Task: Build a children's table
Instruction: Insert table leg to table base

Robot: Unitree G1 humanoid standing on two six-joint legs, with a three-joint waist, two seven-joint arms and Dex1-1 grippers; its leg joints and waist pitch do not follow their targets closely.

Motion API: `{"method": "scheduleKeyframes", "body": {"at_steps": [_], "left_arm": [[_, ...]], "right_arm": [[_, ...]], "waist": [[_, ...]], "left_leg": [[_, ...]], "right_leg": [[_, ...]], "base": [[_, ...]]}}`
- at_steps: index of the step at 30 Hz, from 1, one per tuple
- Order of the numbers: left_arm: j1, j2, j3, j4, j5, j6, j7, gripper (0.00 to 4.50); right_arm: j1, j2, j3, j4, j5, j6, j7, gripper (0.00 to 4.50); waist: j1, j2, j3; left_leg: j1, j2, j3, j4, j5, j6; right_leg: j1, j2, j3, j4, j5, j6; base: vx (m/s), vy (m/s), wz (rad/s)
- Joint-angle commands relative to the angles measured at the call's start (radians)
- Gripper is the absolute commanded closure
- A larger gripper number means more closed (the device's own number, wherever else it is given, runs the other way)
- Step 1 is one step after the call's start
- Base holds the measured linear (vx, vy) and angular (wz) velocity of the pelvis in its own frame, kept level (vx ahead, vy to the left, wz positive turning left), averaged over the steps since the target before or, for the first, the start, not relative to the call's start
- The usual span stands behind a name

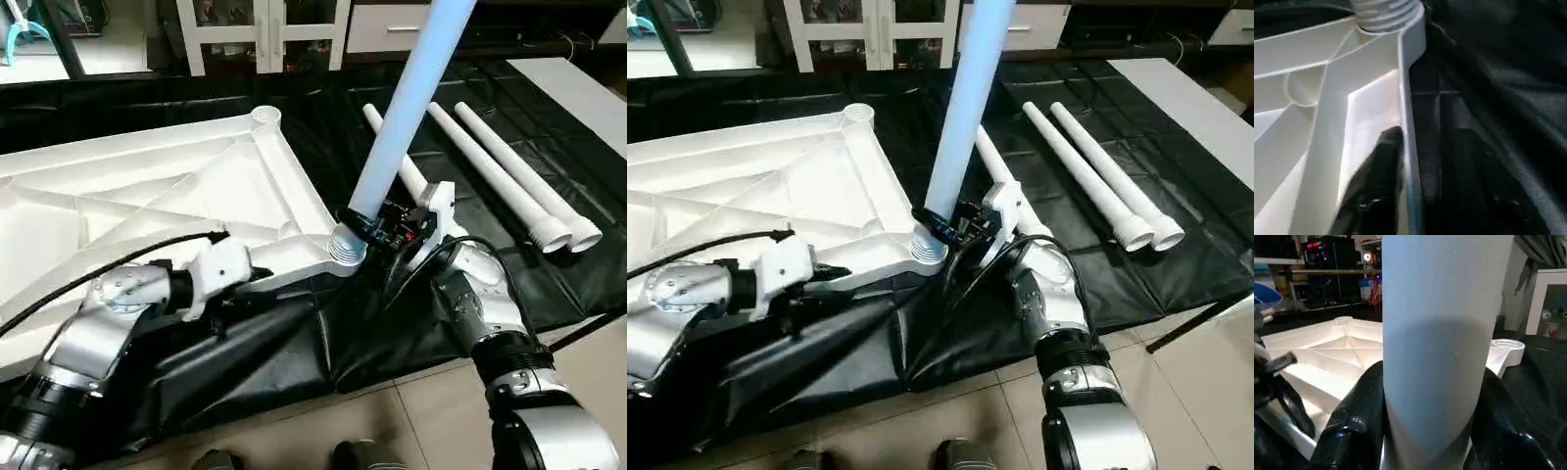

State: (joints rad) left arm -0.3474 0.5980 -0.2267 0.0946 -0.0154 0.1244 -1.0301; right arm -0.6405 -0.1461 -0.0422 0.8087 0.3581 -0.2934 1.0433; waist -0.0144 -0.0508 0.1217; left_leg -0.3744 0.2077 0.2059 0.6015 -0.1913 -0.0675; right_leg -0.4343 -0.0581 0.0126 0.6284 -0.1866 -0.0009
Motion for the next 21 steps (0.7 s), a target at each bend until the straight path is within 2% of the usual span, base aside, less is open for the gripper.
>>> {"method": "scheduleKeyframes", "body": {"at_steps": [1, 5, 8, 16, 18, 20, 21], "left_arm": [[-0.008, 0.002, -0.034, 0.020, 0.035, -0.017, 0.007, 2.68], [-0.021, 0.012, -0.044, 0.050, 0.077, -0.032, 0.029, 3.02], [-0.021, 0.008, -0.038, 0.051, 0.069, -0.026, 0.027, 3.13], [-0.020, 0.024, -0.026, 0.051, 0.051, -0.023, 0.013, 3.75], [-0.019, 0.030, -0.027, 0.054, 0.050, -0.022, 0.008, 3.82], [-0.018, 0.031, -0.030, 0.053, 0.050, -0.021, 0.005, 3.93], [-0.015, 0.031, -0.035, 0.052, 0.051, -0.019, 0.003, 4.05]], "right_arm": [[0.007, -0.004, -0.004, 0.035, -0.015, 0.023, -0.023, 2.65], [0.019, 0.003, -0.003, 0.017, -0.013, 0.025, -0.022, 2.65], [0.021, 0.004, -0.003, 0.016, -0.013, 0.025, -0.019, 2.65], [0.021, 0.005, -0.006, 0.014, -0.018, 0.030, -0.017, 2.65], [0.021, 0.006, -0.004, 0.013, -0.019, 0.032, -0.014, 2.65], [0.021, 0.006, -0.003, 0.011, -0.019, 0.034, -0.013, 2.65], [0.024, 0.006, -0.002, 0.008, -0.019, 0.036, -0.010, 2.65]], "waist": [[-0.004, 0.020, -0.076], [-0.006, 0.021, -0.073], [-0.005, 0.021, -0.072], [-0.005, 0.021, -0.072], [-0.006, 0.024, -0.072], [-0.007, 0.022, -0.073], [-0.008, 0.026, -0.074]], "left_leg": [[0.019, 0.020, -0.003, -0.065, -0.127, 0.087], [0.021, 0.020, -0.003, -0.066, -0.142, 0.081], [0.021, 0.021, -0.003, -0.067, -0.152, 0.073], [0.020, 0.020, -0.003, -0.068, -0.147, 0.072], [0.021, 0.021, -0.003, -0.067, -0.140, 0.074], [0.019, 0.019, -0.004, -0.067, -0.133, 0.076], [0.020, 0.020, -0.004, -0.067, -0.127, 0.077]], "right_leg": [[0.051, -0.042, 0.020, -0.059, -0.022, -0.307], [0.049, -0.042, 0.020, -0.061, -0.035, -0.309], [0.048, -0.042, 0.020, -0.061, -0.047, -0.307], [0.048, -0.042, 0.020, -0.061, -0.039, -0.308], [0.048, -0.042, 0.020, -0.060, -0.027, -0.310], [0.050, -0.042, 0.020, -0.058, -0.018, -0.310], [0.050, -0.042, 0.020, -0.057, -0.006, -0.313]], "base": [[0.000, 0.000, 0.00], [0.000, 0.000, 0.00], [0.000, 0.000, 0.00], [0.000, 0.000, 0.00], [0.000, 0.000, 0.00], [0.000, 0.000, 0.00], [0.000, 0.000, 0.00]]}}
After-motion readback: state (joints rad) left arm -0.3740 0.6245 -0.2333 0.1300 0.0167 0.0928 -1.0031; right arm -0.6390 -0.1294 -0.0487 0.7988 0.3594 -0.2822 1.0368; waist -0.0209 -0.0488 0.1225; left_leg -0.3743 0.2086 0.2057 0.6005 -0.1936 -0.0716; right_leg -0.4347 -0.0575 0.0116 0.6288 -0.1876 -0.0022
